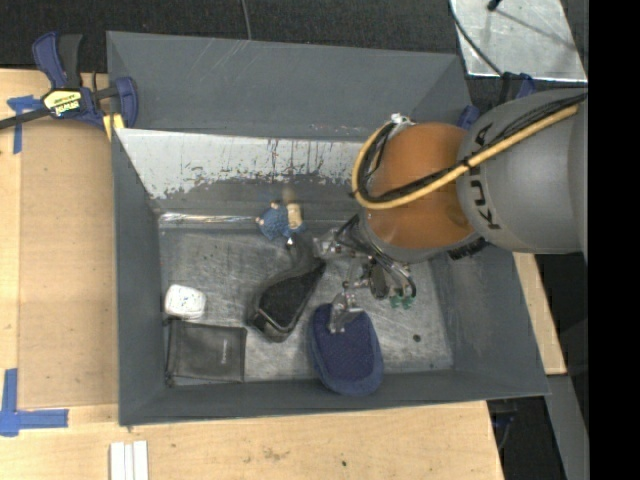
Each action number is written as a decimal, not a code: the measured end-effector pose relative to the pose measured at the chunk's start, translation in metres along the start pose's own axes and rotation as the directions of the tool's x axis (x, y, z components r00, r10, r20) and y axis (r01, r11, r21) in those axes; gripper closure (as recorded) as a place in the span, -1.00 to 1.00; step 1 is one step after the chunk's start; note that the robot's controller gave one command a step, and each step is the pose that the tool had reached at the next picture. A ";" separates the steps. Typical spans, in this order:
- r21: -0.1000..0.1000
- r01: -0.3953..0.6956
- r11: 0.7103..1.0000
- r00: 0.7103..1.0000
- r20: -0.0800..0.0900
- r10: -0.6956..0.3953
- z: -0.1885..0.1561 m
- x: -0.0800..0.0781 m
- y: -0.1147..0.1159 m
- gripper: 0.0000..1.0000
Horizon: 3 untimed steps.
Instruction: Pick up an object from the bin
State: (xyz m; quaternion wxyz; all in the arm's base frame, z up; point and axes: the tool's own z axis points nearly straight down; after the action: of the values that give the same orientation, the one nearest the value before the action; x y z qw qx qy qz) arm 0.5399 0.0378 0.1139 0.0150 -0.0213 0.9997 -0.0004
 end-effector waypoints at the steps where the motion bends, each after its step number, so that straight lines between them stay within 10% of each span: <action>1: 0.003 0.000 1.000 1.000 -0.014 0.000 -0.002 0.003 -0.003 1.00; 2: -0.001 0.002 1.000 1.000 -0.013 -0.002 -0.001 0.003 0.000 -1.00; 3: -0.003 0.096 0.995 0.995 0.011 -0.096 0.004 0.007 0.006 -1.00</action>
Offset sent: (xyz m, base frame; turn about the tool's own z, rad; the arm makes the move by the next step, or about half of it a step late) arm 0.0000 0.0000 0.0000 0.0000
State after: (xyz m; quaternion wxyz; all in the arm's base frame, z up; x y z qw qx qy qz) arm 0.5332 0.0434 0.1096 0.0205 -0.0695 0.9974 0.0005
